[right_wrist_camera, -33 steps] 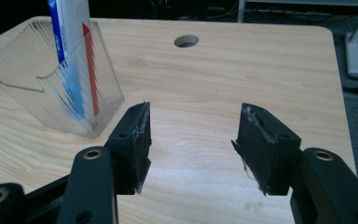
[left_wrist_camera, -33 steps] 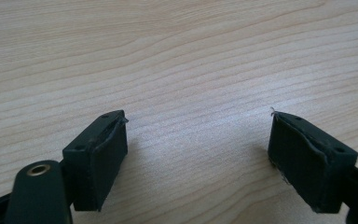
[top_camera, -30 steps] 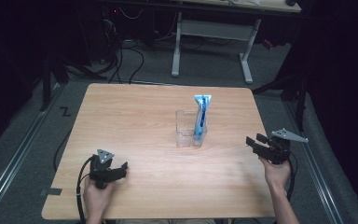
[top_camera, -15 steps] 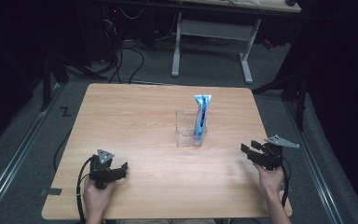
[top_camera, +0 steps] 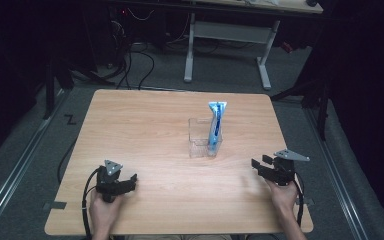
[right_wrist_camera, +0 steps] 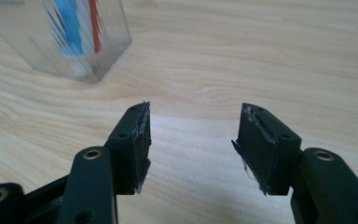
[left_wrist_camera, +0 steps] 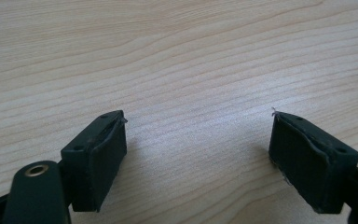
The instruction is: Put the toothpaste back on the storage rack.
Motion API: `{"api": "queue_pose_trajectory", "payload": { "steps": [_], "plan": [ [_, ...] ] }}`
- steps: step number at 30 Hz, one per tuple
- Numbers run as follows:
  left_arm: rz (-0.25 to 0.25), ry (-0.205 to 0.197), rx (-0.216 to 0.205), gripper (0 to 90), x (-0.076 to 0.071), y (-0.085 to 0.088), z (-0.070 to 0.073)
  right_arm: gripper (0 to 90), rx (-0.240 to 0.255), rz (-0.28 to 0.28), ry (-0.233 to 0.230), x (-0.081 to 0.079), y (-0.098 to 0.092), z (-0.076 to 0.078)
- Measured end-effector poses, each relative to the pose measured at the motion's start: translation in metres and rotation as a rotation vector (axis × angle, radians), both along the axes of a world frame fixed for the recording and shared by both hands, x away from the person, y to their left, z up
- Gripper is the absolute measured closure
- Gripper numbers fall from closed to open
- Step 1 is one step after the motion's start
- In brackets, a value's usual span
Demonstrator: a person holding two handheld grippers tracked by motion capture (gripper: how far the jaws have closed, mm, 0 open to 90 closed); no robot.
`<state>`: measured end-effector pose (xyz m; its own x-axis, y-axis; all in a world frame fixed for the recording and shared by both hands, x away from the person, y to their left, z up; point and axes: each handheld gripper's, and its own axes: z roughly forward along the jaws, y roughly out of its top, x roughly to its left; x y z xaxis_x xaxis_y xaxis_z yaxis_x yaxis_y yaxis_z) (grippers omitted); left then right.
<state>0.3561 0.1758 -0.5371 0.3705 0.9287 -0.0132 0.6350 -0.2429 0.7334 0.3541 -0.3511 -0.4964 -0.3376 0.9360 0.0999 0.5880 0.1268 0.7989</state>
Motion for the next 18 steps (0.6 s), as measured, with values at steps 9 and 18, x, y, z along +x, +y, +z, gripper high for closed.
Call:
{"api": "queue_pose_trajectory", "payload": {
  "steps": [9, 18],
  "plan": [
    [0.0, 0.0, 0.0, 19.2, 0.0, 0.0, 0.0, 44.3, -0.03, 0.005, 0.027, -0.003, 0.01, -0.013],
    [0.0, 0.0, 0.0, 19.2, 0.0, 0.0, 0.0, 43.3, -0.125, 0.053, 0.017, -0.004, 0.031, -0.019]
  ]
}}
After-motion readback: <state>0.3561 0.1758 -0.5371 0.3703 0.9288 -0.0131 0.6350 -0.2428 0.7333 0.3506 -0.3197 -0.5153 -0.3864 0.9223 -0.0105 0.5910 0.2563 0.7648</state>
